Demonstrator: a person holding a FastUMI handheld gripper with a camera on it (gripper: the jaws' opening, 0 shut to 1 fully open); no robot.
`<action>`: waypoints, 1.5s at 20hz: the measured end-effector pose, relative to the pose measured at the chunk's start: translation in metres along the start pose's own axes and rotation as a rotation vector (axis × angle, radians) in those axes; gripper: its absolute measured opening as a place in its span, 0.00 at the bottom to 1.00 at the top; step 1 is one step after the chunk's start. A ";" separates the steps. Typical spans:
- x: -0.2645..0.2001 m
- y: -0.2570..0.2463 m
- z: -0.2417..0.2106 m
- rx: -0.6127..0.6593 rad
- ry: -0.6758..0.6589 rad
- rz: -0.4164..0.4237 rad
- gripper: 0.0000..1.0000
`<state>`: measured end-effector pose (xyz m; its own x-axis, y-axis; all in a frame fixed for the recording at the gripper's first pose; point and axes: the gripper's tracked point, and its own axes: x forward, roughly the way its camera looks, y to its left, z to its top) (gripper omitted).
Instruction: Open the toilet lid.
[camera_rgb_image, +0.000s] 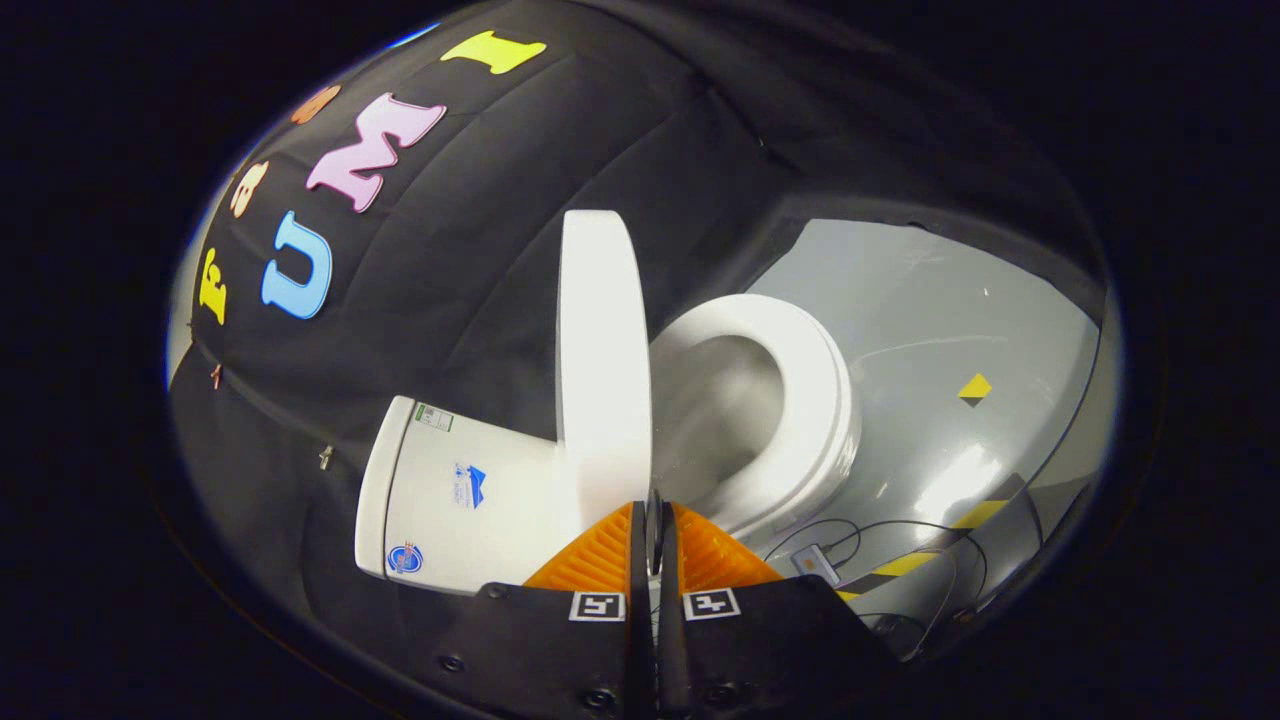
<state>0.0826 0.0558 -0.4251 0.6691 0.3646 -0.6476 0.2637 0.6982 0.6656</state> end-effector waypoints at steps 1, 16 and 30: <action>-0.002 0.008 -0.001 -0.016 -0.007 -0.012 0.07; -0.023 0.112 -0.024 -0.276 -0.129 -0.163 0.07; -0.016 0.224 -0.084 -0.617 -0.267 -0.200 0.10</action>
<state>0.0722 0.2579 -0.2970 0.8177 0.0840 -0.5695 0.0101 0.9871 0.1601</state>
